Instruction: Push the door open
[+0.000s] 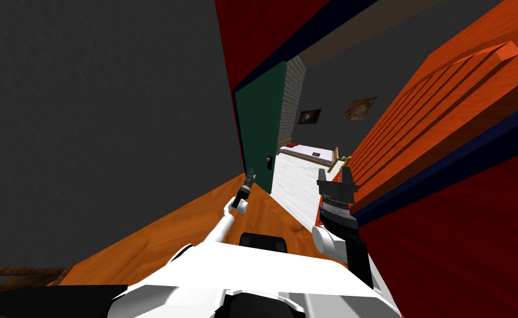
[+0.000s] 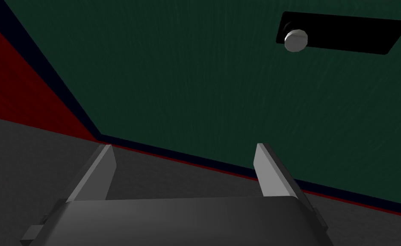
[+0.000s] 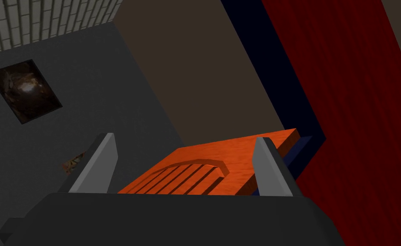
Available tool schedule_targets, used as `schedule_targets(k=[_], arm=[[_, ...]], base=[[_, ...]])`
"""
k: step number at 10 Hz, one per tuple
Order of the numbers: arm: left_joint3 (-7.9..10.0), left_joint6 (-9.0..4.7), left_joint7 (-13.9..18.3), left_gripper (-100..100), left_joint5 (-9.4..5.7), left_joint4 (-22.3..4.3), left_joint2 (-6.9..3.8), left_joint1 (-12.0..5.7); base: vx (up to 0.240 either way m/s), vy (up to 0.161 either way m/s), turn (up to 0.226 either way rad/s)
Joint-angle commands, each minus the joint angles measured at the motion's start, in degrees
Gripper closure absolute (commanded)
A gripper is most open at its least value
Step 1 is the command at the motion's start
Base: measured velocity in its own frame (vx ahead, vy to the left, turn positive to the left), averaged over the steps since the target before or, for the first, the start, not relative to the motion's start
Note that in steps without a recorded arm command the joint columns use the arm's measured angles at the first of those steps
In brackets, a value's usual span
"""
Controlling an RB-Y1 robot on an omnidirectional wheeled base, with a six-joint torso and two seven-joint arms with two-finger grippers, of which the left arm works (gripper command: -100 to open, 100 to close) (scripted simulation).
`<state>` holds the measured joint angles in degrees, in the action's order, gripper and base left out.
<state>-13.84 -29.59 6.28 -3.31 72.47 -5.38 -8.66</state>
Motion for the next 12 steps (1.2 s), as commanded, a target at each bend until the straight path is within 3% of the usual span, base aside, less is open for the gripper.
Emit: schedule_targets(k=[1, 12], arm=[[-0.37, -0.17, 0.21, -100, -0.1, -2.35, -0.02, -1.29], [-2.96, -0.4, 0.99, -100, -0.58, -18.19, 1.3, -10.57]], base=[[0.072, 0.065, -0.091], [0.086, 0.076, -0.088]])
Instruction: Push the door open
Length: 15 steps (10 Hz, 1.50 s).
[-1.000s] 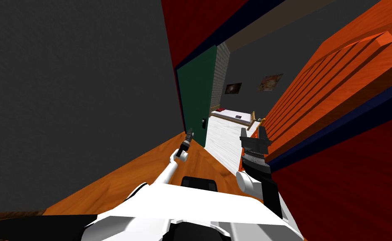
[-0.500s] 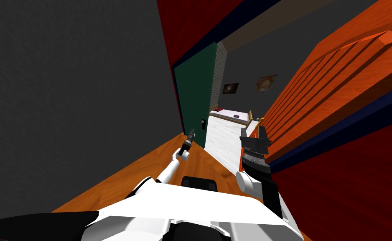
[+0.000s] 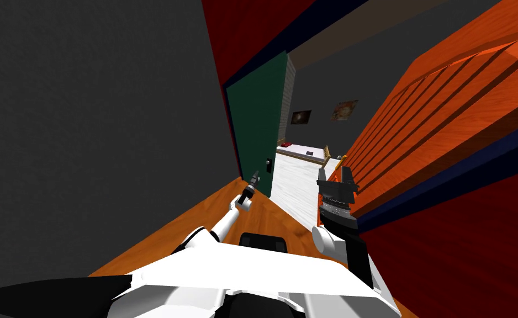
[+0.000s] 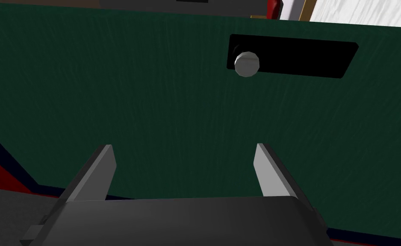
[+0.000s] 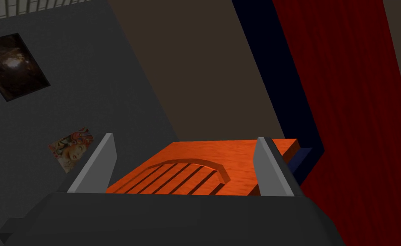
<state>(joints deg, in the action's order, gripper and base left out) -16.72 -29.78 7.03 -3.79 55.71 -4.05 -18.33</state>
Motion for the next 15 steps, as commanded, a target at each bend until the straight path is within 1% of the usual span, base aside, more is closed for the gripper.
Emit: schedule_targets(k=[1, 6, 7, 12, 13, 15], arm=[[-0.27, -0.23, 0.29, -100, -0.13, -2.61, 0.13, -1.58], [-1.22, -0.31, 0.58, -100, -0.3, -8.42, 0.95, -4.98], [-1.55, -0.34, 0.68, -100, -0.36, -10.43, 1.32, -6.16], [-2.34, -0.41, 0.92, -100, -0.51, -15.29, 2.27, -9.01], [-2.6, -0.44, 1.0, -100, -0.56, -16.89, 2.66, -9.95], [-2.86, -0.46, 1.08, -100, -0.61, -18.49, 3.05, -10.89]], base=[[0.078, 0.072, -0.071], [0.067, 0.07, -0.068], [0.098, 0.093, -0.122], [0.079, 0.083, -0.065], [0.089, 0.066, -0.09], [0.077, 0.079, -0.052]])
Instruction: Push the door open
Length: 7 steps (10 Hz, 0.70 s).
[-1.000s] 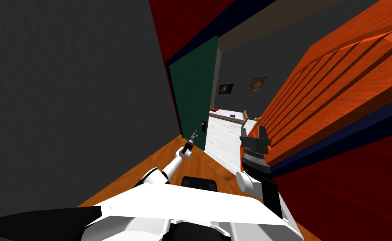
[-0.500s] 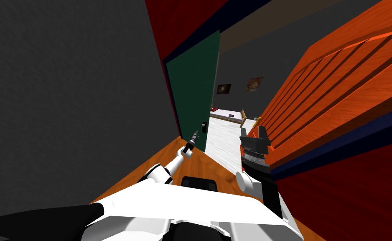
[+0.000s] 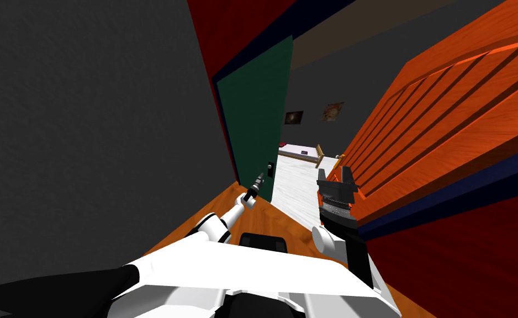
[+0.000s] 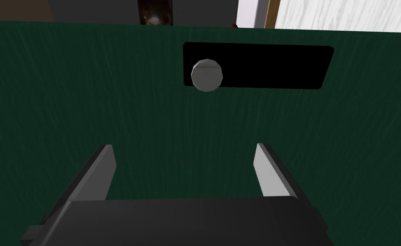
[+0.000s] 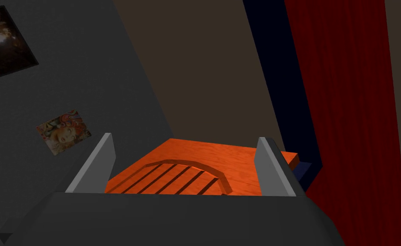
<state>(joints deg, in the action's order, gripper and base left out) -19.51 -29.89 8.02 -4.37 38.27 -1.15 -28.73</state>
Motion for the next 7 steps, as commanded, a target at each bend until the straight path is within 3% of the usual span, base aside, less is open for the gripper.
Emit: schedule_targets(k=[1, 5, 7], arm=[[-0.2, -0.36, 0.13, -100, -0.06, -1.85, 0.34, -0.96], [-0.95, -0.42, 0.35, -100, -0.2, -6.4, 1.75, -3.63], [-1.08, -0.44, 0.39, -100, -0.22, -7.23, 2.07, -4.11]], base=[[0.062, 0.075, -0.048], [0.077, 0.092, -0.074], [0.078, 0.074, -0.023]])
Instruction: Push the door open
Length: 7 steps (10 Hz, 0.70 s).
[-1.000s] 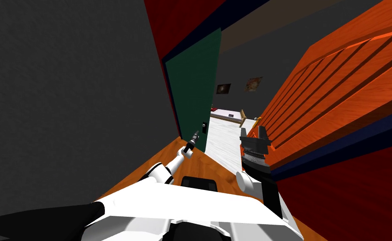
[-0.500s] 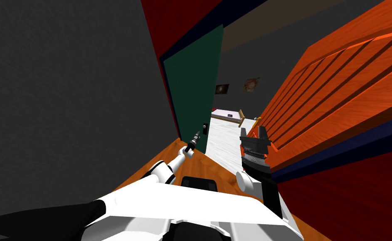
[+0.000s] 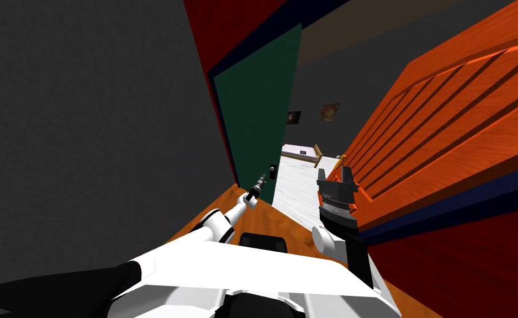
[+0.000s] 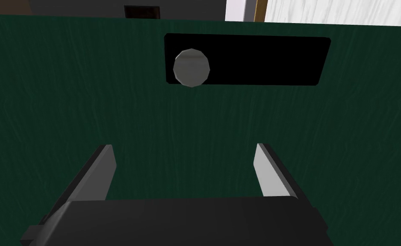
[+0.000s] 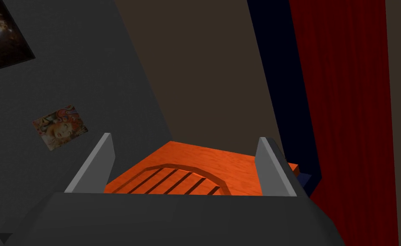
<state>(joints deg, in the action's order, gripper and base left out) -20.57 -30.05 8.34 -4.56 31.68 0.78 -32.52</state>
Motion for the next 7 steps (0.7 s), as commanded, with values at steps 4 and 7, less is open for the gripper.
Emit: schedule_targets(k=[4, 7], arm=[[0.35, -0.1, -0.12, -100, -0.13, -0.27, -2.02, -0.08], [0.74, -0.12, -0.28, -100, -0.27, -0.43, -2.45, -0.11]], base=[[0.109, -0.043, -0.016], [0.193, -0.1, -0.026]])
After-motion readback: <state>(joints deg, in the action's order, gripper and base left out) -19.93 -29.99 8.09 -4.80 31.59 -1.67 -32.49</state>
